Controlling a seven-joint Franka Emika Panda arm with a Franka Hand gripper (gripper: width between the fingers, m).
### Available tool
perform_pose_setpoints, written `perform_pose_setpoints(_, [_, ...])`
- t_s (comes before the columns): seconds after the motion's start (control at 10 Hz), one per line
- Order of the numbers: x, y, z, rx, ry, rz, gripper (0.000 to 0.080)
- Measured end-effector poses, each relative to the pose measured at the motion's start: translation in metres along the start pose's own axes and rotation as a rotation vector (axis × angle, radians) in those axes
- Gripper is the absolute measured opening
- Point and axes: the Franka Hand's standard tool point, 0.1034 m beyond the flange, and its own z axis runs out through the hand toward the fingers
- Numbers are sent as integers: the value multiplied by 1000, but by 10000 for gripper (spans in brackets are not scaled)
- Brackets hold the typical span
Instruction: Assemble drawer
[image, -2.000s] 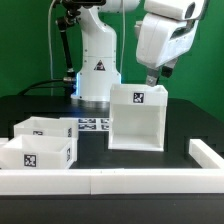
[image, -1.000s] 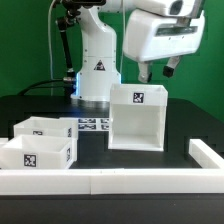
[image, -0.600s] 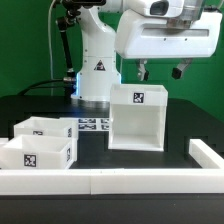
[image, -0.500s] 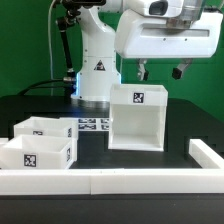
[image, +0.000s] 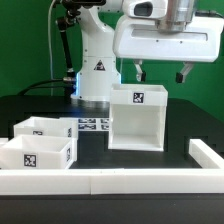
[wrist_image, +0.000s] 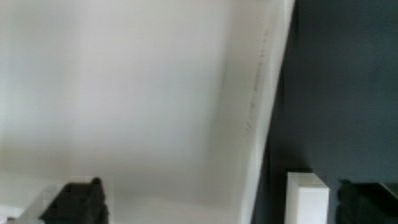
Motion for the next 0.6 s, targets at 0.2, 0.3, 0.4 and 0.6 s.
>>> perform_pose_setpoints(0.2, [-1,-1,2,12,0,5,649])
perform_pose_setpoints(0.3, [-1,-1,2,12,0,5,649])
perform_pose_setpoints(0.4, [-1,-1,2,12,0,5,649])
perform_pose_setpoints(0.6, [-6,1,12,13,21,5,649])
